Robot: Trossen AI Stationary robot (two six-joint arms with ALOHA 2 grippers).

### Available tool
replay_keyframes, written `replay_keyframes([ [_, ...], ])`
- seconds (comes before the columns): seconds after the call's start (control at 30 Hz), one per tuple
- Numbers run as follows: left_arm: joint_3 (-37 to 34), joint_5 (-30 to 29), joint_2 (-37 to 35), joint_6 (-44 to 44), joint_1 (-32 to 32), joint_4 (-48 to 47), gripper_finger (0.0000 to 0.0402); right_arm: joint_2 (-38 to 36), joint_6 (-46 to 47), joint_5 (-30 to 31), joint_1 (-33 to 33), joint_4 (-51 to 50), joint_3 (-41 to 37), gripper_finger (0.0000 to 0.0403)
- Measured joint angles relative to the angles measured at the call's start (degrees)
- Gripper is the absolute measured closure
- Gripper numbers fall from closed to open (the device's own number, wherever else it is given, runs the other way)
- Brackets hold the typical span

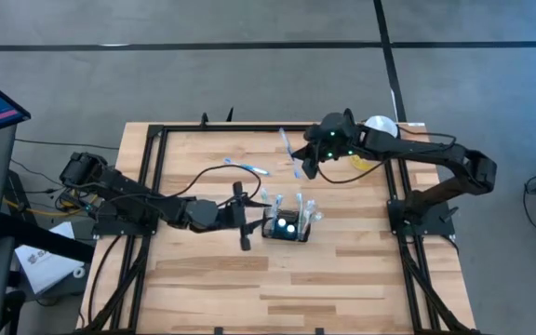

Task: Pick & Place toothbrushing station
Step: Put the blue toothbrush into the wire organizer

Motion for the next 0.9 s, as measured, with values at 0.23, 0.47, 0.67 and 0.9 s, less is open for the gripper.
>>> replay_keyframes([
  [0.23, 0.02, -8.02, -0.02, 20.15, 0.00, 4.28, 0.0261, -4.54, 0.53, -1.43, 0.00, 2.24, -0.04, 0.0401],
  [0.47, 0.02, -11.41, -0.02, 45.04, 0.00, 8.63, 0.0261, -6.50, 1.55, -7.68, 0.04, 6.39, -0.04, 0.0402],
  [0.67, 0.02, -11.68, -0.04, 65.41, 0.02, 9.01, 0.0261, -6.49, 3.81, -12.14, 0.78, 11.11, -0.04, 0.0402],
  [0.9, 0.02, -16.03, -0.04, 84.88, 0.15, 9.51, 0.0261, -6.46, 6.30, -16.00, 3.52, 16.21, -0.04, 0.0403],
])
